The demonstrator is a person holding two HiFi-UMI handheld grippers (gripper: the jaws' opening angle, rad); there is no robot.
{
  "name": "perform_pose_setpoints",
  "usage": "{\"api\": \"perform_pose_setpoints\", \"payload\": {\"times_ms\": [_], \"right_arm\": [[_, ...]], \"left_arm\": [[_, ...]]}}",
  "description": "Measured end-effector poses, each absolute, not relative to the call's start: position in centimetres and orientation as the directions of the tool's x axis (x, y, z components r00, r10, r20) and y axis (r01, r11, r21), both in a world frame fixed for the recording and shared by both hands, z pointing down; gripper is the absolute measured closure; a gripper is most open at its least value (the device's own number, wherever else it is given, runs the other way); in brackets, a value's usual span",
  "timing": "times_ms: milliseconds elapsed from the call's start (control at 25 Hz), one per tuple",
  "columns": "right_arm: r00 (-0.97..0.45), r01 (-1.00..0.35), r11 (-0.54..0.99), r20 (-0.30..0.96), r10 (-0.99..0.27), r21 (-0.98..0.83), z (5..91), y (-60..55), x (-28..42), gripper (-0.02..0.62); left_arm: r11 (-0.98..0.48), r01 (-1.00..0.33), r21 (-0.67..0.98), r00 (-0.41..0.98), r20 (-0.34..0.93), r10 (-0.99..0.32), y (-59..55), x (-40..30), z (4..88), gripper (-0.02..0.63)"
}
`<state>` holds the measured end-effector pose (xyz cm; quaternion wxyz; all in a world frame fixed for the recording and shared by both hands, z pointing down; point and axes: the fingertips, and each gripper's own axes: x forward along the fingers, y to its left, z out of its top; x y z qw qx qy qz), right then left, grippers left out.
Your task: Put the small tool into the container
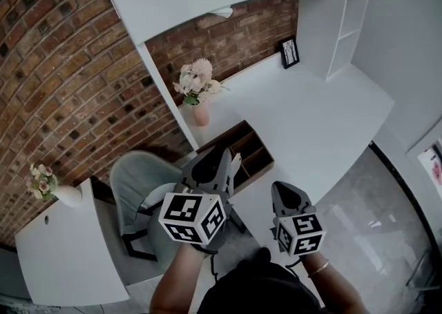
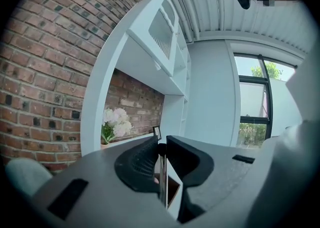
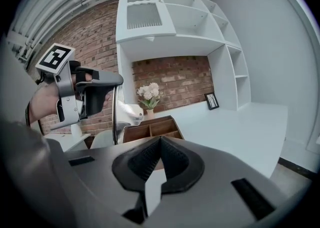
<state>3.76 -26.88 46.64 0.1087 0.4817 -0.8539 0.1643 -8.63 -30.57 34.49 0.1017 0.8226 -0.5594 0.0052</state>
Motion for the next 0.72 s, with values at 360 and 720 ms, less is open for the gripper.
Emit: {"api": "perform_pose_setpoints", "payload": {"times_ms": [360, 720], "right_arm": [[-0.51, -0.86, 0.475, 0.367, -0.778, -0.187, 47.6, -29.1, 4.2, 0.591], [-0.502, -0.864, 0.471, 0.396, -0.769, -0.18, 48.5, -29.7, 4.4, 0.592]], "left_arm": [[-0.322, -0.935, 0.149, 0.342, 0.136, -0.93, -34.3, -9.7, 35.2, 0.548], [-0.299, -0.94, 0.167, 0.326, 0.173, -0.929, -35.1, -10.4, 38.1, 0.548]]}}
